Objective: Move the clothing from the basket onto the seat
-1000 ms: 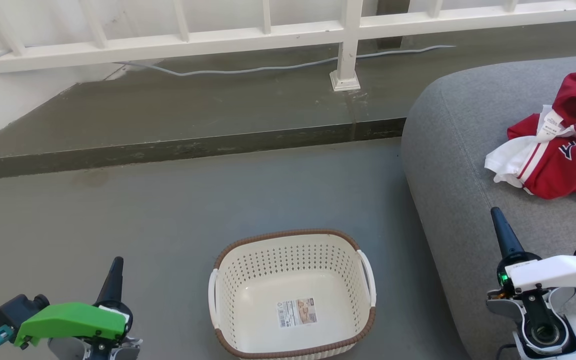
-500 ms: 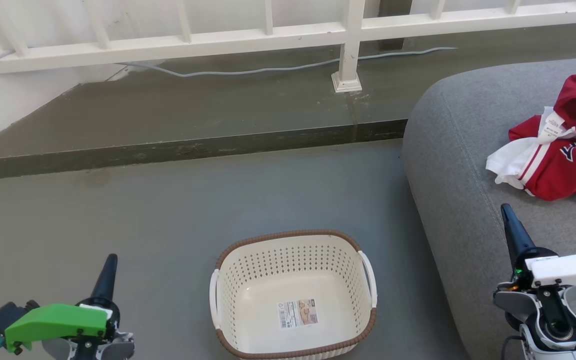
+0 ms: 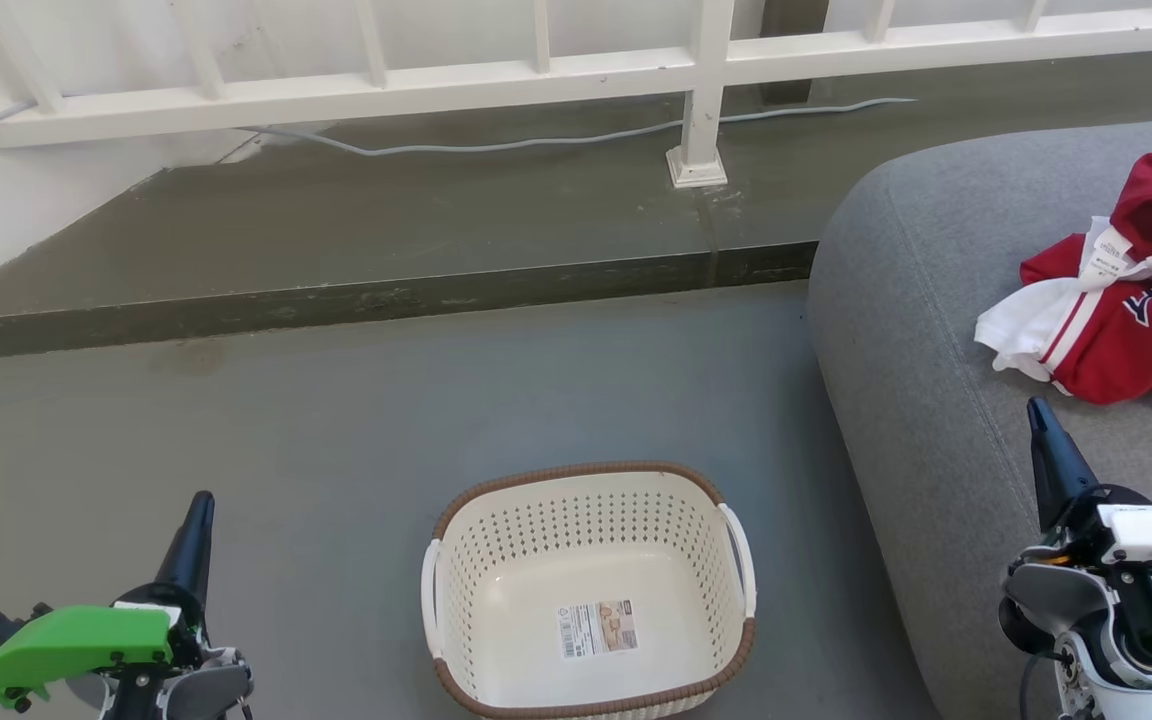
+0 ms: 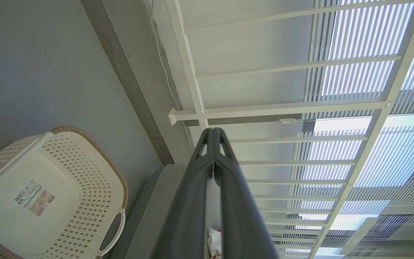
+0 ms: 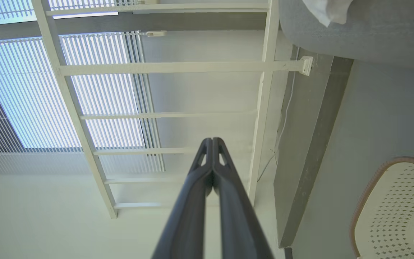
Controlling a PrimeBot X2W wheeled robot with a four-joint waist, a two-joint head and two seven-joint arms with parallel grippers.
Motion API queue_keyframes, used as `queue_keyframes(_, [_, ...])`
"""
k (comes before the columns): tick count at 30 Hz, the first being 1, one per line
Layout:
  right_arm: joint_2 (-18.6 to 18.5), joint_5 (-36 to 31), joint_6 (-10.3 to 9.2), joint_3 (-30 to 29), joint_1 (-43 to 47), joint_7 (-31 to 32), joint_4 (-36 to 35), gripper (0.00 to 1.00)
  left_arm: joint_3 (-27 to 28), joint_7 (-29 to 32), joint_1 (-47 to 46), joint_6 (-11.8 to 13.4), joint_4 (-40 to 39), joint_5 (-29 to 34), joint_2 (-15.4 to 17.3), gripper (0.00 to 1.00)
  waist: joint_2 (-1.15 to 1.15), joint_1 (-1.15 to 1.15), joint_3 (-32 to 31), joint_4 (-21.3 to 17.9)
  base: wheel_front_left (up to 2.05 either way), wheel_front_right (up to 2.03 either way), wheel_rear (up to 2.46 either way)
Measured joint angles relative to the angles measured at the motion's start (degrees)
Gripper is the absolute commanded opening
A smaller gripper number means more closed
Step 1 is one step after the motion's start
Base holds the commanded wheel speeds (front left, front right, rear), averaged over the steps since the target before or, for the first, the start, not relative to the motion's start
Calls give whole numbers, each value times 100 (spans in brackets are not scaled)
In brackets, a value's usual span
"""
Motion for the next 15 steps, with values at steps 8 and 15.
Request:
queue_keyframes(8, [1, 226, 1, -40, 0, 27, 38, 0, 100, 47, -5, -49, 57, -187, -9, 0, 0, 0, -3, 4, 0, 0, 0])
queue_keyframes(15, [2, 226, 1, -43, 0, 27, 53, 0, 101, 47, -10, -52, 73, -189, -9, 0, 0, 0, -3, 4, 0, 0, 0])
